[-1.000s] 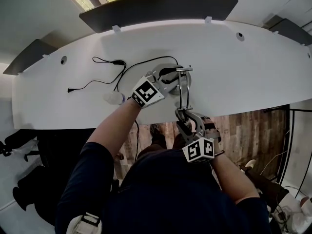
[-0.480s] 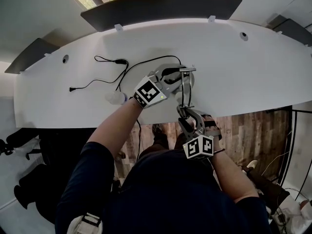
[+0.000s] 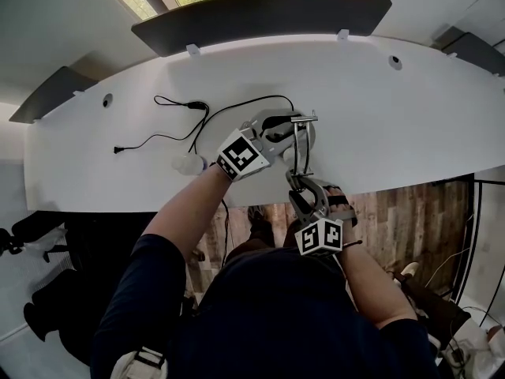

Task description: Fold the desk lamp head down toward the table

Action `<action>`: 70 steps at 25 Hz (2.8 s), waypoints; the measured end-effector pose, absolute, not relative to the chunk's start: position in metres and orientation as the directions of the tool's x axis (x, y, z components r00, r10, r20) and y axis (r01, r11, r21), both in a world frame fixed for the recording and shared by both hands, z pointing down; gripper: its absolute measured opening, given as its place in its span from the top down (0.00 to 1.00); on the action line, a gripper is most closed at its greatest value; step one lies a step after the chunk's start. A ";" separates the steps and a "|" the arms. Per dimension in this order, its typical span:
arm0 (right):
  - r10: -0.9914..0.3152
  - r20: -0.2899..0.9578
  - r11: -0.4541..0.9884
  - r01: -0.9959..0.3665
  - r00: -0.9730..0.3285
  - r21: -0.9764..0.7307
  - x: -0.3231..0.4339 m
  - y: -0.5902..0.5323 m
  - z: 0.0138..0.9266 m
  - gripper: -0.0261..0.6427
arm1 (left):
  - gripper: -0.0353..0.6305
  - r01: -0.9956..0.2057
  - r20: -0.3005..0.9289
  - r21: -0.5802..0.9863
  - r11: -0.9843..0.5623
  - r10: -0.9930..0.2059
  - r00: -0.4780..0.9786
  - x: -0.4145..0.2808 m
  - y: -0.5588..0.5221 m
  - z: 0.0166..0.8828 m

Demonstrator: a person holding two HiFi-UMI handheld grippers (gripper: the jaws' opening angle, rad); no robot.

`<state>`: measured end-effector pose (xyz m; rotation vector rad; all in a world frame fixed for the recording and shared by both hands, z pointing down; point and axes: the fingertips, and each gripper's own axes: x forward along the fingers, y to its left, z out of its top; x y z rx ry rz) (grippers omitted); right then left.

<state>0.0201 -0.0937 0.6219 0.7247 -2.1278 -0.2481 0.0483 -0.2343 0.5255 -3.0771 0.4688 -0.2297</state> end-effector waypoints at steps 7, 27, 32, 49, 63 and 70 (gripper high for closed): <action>-0.579 0.669 0.811 -0.413 -0.465 0.415 0.019 -0.098 0.626 0.69 | 0.79 -0.294 0.139 -0.033 -0.955 -0.295 0.945 0.048 -0.235 0.529; -0.595 0.620 0.800 -0.448 -0.511 0.400 0.036 -0.094 0.596 0.70 | 0.79 -0.449 0.237 -0.110 -0.887 -0.462 0.855 0.017 -0.229 0.523; -0.612 0.580 0.788 -0.470 -0.537 0.396 0.040 -0.090 0.566 0.70 | 0.79 -0.545 0.228 -0.044 -0.837 -0.540 0.811 -0.016 -0.210 0.506; -0.670 0.304 0.727 -0.681 -0.677 0.085 0.052 -0.080 0.424 0.87 | 0.94 -0.591 0.038 0.121 -0.797 -0.592 0.805 0.007 -0.091 0.384; -0.645 0.218 0.743 -0.668 -0.733 -0.048 0.053 -0.066 0.418 0.95 | 0.94 -0.559 0.087 0.089 -0.825 -0.552 0.829 0.026 -0.059 0.405; -0.631 0.213 0.757 -0.652 -0.746 -0.040 0.051 -0.065 0.415 0.95 | 0.94 -0.561 0.085 0.069 -0.825 -0.555 0.827 0.028 -0.057 0.402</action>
